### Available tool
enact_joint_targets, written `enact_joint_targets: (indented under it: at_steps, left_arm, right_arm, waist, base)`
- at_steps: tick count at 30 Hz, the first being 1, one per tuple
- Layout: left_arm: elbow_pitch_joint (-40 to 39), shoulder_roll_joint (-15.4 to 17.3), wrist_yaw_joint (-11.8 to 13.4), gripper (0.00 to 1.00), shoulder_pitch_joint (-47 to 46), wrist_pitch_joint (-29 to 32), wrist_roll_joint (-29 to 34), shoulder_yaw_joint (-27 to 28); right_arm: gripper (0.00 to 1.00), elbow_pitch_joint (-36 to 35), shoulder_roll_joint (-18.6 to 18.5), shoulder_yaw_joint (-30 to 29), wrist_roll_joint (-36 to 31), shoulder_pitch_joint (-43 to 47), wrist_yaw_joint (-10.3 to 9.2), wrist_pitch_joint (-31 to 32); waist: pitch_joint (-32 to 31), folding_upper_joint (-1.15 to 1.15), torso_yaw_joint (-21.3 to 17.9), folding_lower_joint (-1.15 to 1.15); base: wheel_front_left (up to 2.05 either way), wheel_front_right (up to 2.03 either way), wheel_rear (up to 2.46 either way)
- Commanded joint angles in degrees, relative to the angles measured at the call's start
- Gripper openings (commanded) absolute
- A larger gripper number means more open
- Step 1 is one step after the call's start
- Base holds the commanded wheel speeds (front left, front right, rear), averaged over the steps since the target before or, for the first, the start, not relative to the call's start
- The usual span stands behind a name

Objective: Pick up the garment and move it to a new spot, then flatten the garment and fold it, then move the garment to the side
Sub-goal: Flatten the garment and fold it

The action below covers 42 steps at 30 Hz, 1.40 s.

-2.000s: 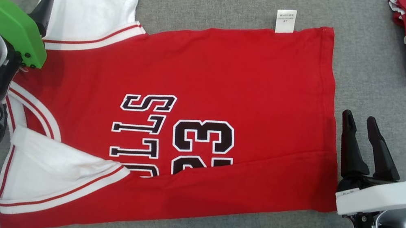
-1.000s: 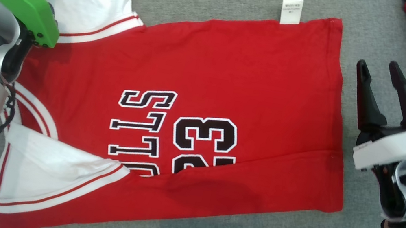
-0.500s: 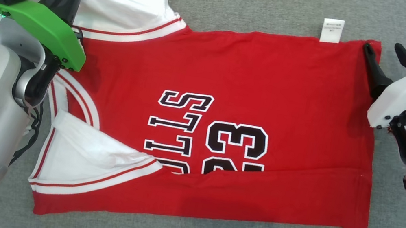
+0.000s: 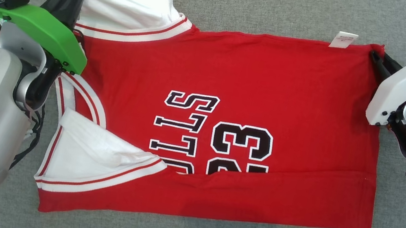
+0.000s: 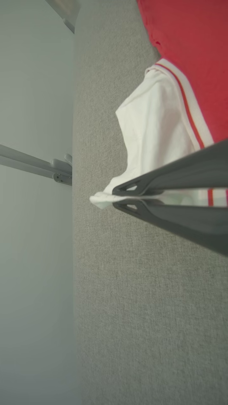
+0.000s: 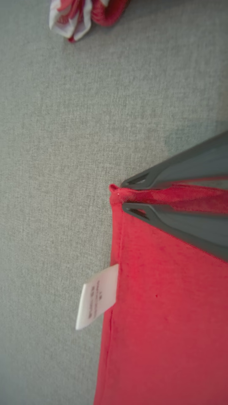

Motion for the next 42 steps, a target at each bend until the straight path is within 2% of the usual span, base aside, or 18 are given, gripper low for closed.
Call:
enact_joint_targets:
  at_steps: [1, 4, 10, 17, 21, 26, 31, 36, 42]
  left_arm:
    - [0.0, 0.4, 0.3, 0.00, 0.6, -0.3, -0.4, 0.2]
    - [-0.3, 0.8, 0.4, 0.00, 0.5, -0.4, -0.7, 0.4]
    - [-1.6, 1.4, 0.5, 0.00, 1.7, -1.8, -1.1, 1.0]
    - [-9.4, 3.0, 1.2, 0.00, 9.9, -5.7, -1.6, 1.8]
    - [-16.2, 4.1, 3.0, 0.00, 17.7, -7.1, -2.6, 2.4]
    - [-24.3, 5.2, 6.5, 0.00, 28.4, -8.0, -4.1, 3.4]
    - [-29.9, 4.7, 9.5, 0.00, 37.3, -8.9, -5.7, 3.9]
    - [-31.2, 3.5, 11.0, 0.00, 42.3, -9.7, -7.2, 3.8]
    - [-30.5, 2.3, 11.4, 0.00, 45.1, -10.6, -8.3, 3.6]
  right_arm:
    - [0.13, 0.8, -0.4, 0.5, 0.4, -0.7, -0.01, -0.7]
    - [0.00, 2.0, -0.5, 1.1, -0.1, -1.7, -0.01, -2.4]
    - [0.00, 3.8, -0.1, 1.7, 0.7, -2.6, -0.01, -6.6]
    - [0.00, -1.8, -2.0, 4.1, 5.2, 4.8, -0.01, -13.9]
    - [0.00, -6.8, -3.0, 4.8, 8.5, 11.9, -0.01, -17.2]
    - [0.00, -11.4, -3.0, 4.4, 10.9, 20.7, -0.01, -19.5]
    - [0.00, -14.0, -2.0, 2.1, 11.7, 27.3, -0.01, -20.2]
    - [0.00, -14.8, -0.7, 0.1, 11.4, 30.9, -0.01, -19.8]
    - [0.00, -14.2, 0.3, -1.0, 10.0, 32.2, -0.01, -19.8]
  waist:
    - [-0.1, 0.10, -0.1, 0.00]
    - [0.0, 0.10, -0.1, 0.00]
    - [-0.9, 0.10, -0.1, 0.00]
    - [-5.0, 0.10, -0.3, 0.00]
    - [-7.6, 0.10, -0.4, 0.00]
    - [-10.8, 0.10, -0.4, 0.00]
    - [-13.0, 0.10, -0.3, 0.00]
    - [-14.3, 0.10, -0.3, 0.00]
    - [-14.8, 0.10, -0.3, 0.00]
  base:
    - [0.00, 0.00, 0.00]
    - [0.00, 0.00, 0.00]
    - [0.00, 0.00, 0.00]
    - [0.00, 0.00, 0.00]
    - [0.00, 0.00, 0.00]
    - [0.00, 0.00, 0.00]
    - [0.00, 0.00, 0.00]
    - [0.00, 0.00, 0.00]
    - [0.00, 0.00, 0.00]
